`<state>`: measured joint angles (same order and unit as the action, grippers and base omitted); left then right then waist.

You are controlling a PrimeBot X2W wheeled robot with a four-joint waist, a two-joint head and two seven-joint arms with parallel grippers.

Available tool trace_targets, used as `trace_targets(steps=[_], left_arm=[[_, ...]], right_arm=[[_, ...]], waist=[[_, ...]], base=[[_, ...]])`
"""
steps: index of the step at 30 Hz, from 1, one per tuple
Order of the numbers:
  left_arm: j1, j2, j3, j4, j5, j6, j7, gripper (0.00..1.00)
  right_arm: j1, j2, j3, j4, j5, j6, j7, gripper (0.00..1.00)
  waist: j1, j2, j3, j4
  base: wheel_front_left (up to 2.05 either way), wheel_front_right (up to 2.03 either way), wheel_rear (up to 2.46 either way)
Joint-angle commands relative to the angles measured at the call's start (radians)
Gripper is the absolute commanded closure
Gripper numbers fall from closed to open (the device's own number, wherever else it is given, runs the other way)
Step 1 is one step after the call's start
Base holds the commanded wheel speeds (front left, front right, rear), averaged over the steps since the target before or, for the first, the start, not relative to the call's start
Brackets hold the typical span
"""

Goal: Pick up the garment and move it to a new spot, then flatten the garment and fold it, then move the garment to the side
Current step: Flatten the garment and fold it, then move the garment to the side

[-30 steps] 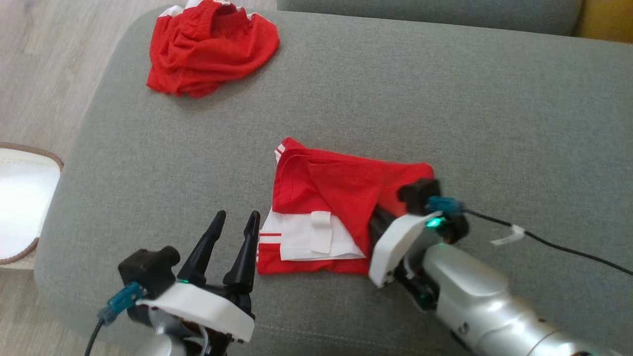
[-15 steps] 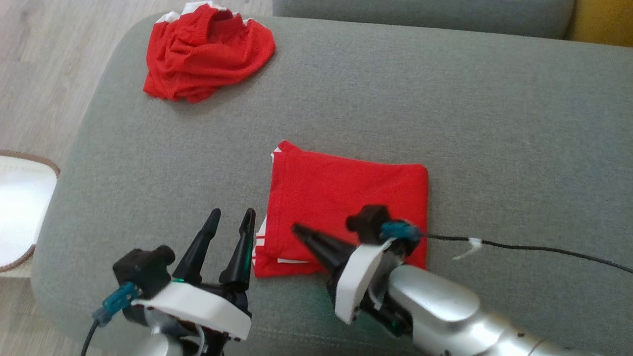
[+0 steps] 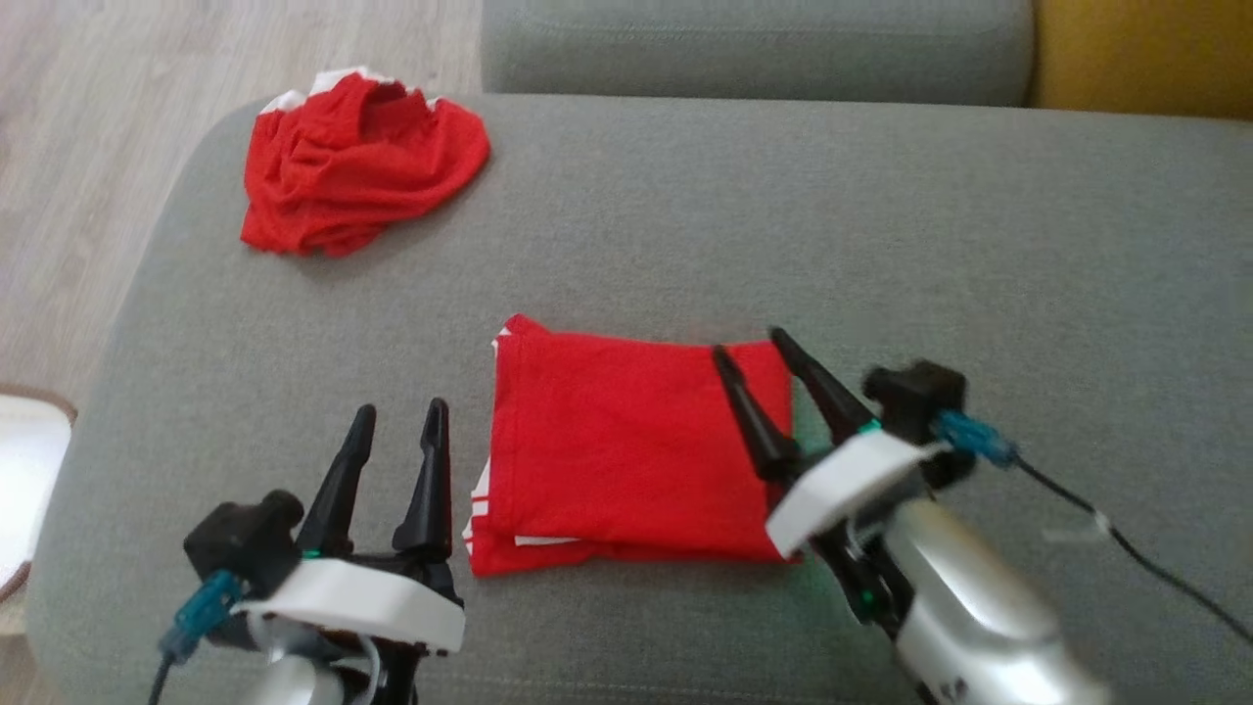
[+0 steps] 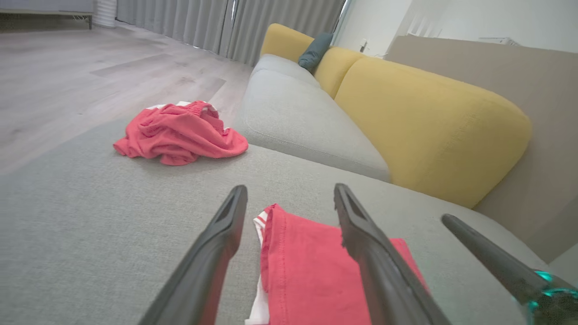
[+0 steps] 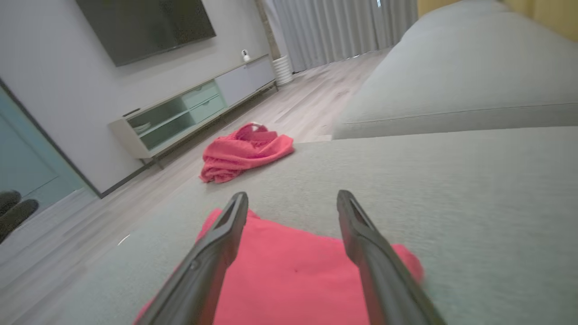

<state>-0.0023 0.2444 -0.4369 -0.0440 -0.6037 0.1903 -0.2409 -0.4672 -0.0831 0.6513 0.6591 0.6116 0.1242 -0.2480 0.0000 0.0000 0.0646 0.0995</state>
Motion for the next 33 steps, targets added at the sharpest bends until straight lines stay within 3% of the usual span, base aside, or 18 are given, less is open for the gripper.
trace_targets(steps=[1, 9, 16, 23, 33], left_arm=[[-0.020, 0.002, 0.045, -0.013, 0.029, 0.010, -0.014, 0.00], [0.023, -0.034, 0.081, 0.034, 0.100, 0.007, -0.020, 0.00], [0.060, -0.066, 0.119, 0.044, 0.147, -0.016, -0.021, 0.00], [0.084, -0.107, 0.160, 0.052, 0.184, -0.053, -0.021, 0.00], [0.098, -0.147, 0.209, 0.061, 0.223, -0.096, -0.021, 0.00]], right_arm=[[0.034, 0.012, -0.048, -0.059, -0.043, 0.007, -0.013, 0.00], [0.240, 0.029, -0.338, -0.244, -0.272, 0.007, -0.014, 0.00], [0.368, 0.032, -0.471, -0.420, -0.369, 0.007, -0.014, 0.00], [0.464, 0.033, -0.557, -0.518, -0.379, 0.007, -0.014, 0.00], [0.490, 0.033, -0.601, -0.539, -0.394, 0.007, -0.014, 0.00]], waist=[[0.0000, 0.0000, -0.016, -0.013], [0.0000, 0.0000, -0.045, -0.019], [0.0000, 0.0000, -0.056, -0.024], [0.0000, 0.0000, -0.060, -0.038], [0.0000, 0.0000, -0.055, -0.055]], base=[[0.00, 0.00, 0.00], [0.00, 0.00, 0.00], [0.00, 0.00, 0.00], [0.00, 0.00, 0.00], [0.00, 0.00, 0.00]])
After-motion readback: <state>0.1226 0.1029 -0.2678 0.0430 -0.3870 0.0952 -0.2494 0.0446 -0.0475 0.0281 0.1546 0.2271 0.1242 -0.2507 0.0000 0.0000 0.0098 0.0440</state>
